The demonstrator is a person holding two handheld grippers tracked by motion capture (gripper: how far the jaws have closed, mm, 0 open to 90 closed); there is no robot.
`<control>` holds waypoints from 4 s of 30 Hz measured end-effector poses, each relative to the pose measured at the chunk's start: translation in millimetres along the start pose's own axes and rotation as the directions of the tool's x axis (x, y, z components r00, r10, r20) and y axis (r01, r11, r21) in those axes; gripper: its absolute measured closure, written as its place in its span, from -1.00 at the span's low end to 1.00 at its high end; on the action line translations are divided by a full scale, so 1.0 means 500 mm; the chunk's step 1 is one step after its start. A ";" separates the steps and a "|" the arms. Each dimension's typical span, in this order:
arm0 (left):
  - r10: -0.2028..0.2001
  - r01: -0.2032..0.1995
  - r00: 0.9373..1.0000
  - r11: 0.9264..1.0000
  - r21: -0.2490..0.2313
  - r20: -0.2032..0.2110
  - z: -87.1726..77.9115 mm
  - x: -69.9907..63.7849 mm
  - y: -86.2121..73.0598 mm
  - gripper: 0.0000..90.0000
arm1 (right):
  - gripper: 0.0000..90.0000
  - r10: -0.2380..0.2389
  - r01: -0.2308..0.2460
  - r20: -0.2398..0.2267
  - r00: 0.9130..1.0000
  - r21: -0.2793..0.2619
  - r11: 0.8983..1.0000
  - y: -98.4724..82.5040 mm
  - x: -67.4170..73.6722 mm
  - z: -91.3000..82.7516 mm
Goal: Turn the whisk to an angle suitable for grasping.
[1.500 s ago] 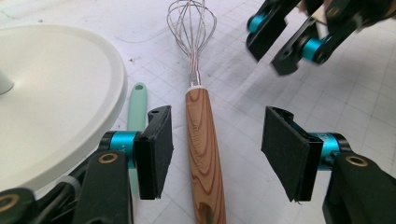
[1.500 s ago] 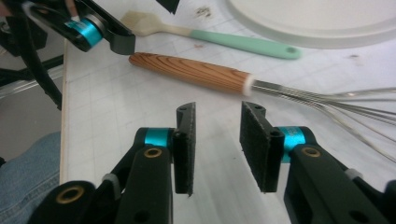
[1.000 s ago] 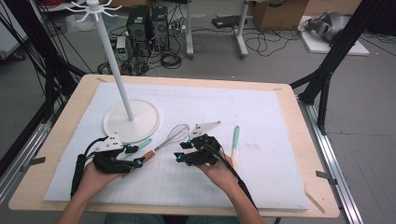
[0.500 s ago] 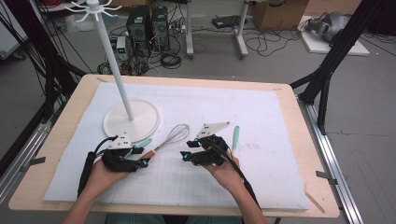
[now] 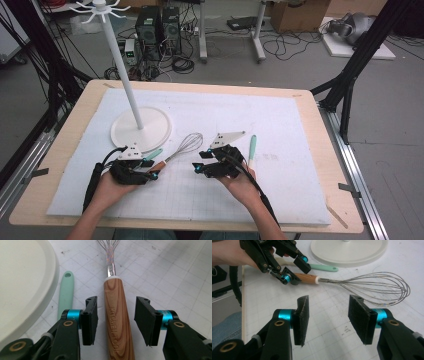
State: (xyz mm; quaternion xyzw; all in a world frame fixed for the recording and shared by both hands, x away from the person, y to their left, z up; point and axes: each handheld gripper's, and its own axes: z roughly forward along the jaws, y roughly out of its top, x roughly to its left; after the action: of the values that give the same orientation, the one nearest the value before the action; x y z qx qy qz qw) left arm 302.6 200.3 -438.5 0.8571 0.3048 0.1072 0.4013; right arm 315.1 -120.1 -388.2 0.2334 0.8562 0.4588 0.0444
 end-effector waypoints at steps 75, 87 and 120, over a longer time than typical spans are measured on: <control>0.180 -0.180 0.981 0.984 -0.018 0.065 -0.075 -0.037 0.046 0.56 | 0.15 -0.180 0.189 -0.122 0.976 0.065 0.980 0.112 0.005 -0.031; 0.287 -0.285 0.947 0.958 -0.032 0.145 -0.102 -0.060 0.089 0.56 | 0.18 -0.339 0.385 -0.272 0.900 0.134 0.913 0.191 0.034 -0.018; 0.366 -0.374 0.892 0.927 -0.023 0.266 -0.090 -0.095 0.114 0.56 | 0.61 -0.367 0.564 -0.502 0.783 0.323 0.760 0.152 0.053 0.091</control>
State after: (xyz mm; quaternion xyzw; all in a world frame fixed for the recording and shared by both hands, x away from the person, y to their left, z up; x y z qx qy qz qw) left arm 270.3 171.4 -363.3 0.9116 0.0814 0.0614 0.3983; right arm 331.9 -37.7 -349.5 -0.0901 0.9594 0.2559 -0.0766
